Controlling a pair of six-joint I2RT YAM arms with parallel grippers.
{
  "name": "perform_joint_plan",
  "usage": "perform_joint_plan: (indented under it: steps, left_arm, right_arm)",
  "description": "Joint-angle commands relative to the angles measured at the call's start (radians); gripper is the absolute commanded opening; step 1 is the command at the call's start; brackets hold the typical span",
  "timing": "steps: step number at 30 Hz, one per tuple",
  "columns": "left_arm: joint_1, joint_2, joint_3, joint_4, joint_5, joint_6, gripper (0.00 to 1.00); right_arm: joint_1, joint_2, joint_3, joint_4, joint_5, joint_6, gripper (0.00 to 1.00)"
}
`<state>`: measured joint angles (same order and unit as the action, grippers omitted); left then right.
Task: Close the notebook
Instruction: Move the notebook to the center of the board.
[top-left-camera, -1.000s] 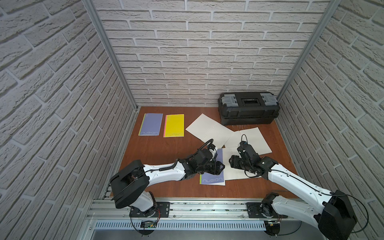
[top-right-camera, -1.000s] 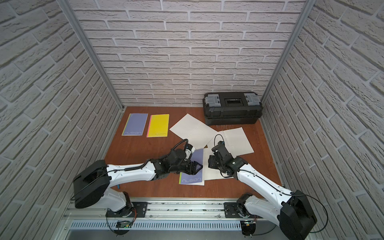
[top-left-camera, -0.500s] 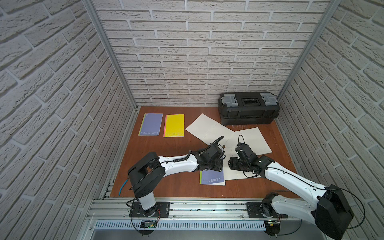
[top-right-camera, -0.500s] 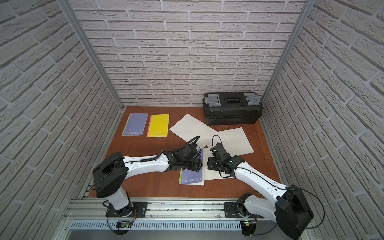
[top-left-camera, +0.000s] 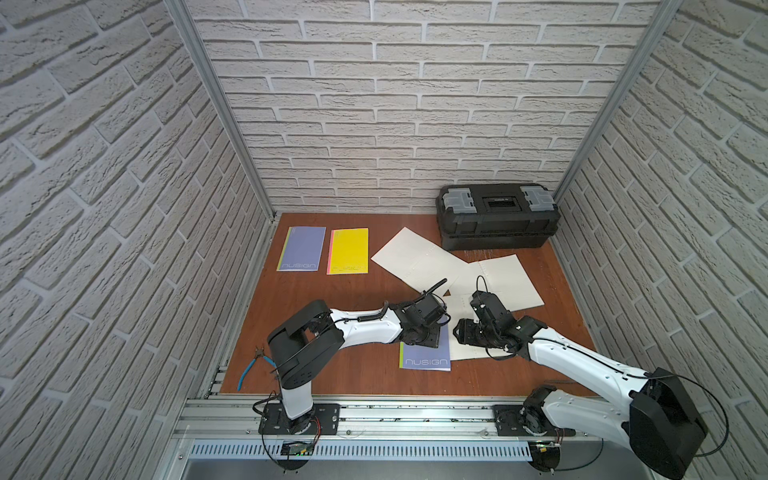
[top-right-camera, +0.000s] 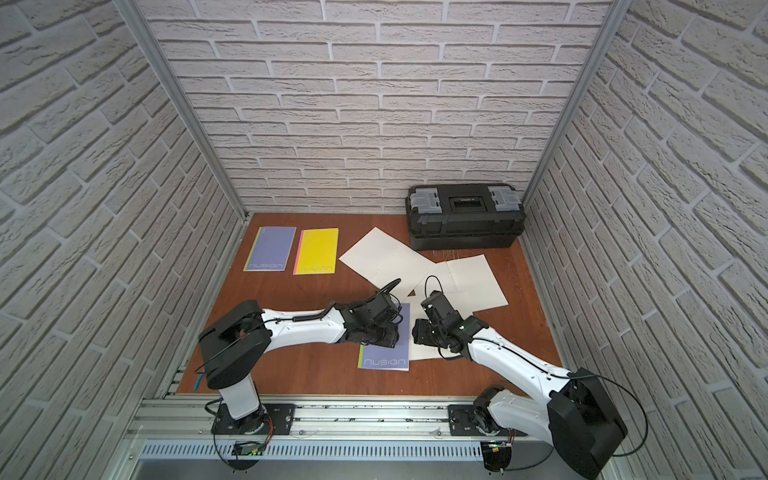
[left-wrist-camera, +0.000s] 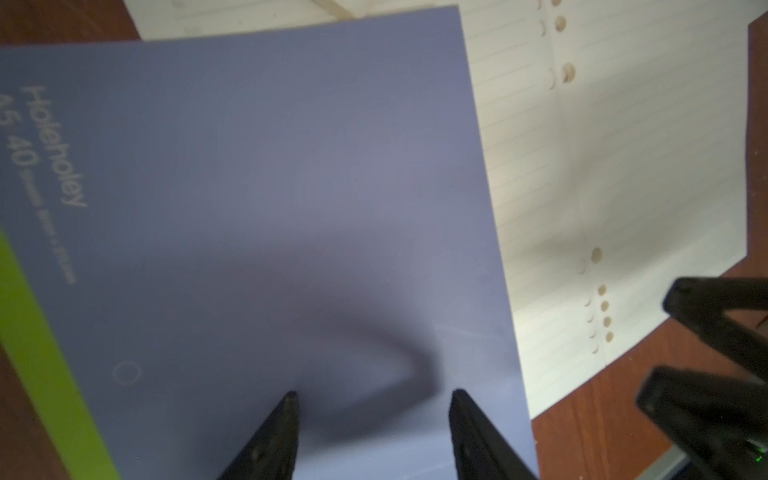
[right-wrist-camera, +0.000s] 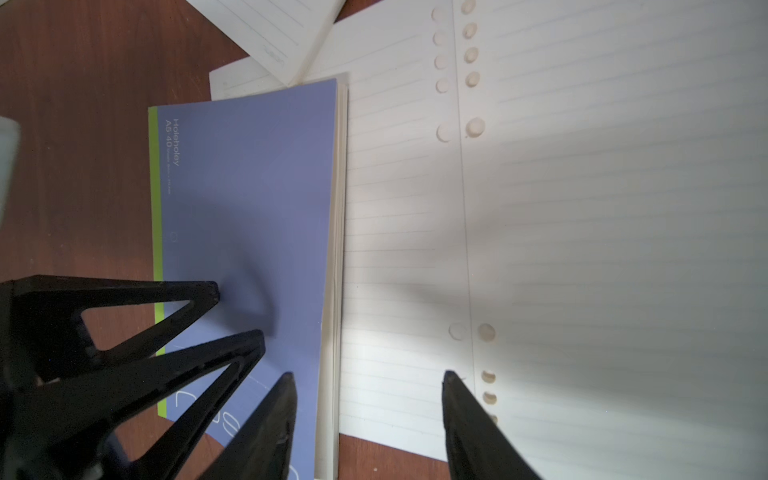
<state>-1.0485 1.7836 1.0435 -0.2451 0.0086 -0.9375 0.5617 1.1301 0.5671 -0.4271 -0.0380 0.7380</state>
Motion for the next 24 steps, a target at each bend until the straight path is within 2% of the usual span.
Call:
perform_joint_plan:
  steps: [1,8,15,24]
  left_arm:
    - [-0.004,0.029,-0.031,0.025,0.024,-0.047,0.58]
    - [-0.004,0.048,-0.045,0.053,0.044,-0.069,0.58]
    - [-0.004,0.028,-0.069,0.063,0.039,-0.078,0.58]
    - [0.016,-0.017,-0.117,0.085,0.038,-0.083,0.58]
  right_arm:
    - [0.0,0.011,-0.028,0.076,-0.055,0.026,0.56]
    - [0.013,0.078,-0.047,0.159,-0.135,0.026,0.51]
    - [0.02,0.133,-0.044,0.186,-0.158,0.024,0.45]
    - [0.028,0.208,-0.053,0.25,-0.183,0.039,0.31]
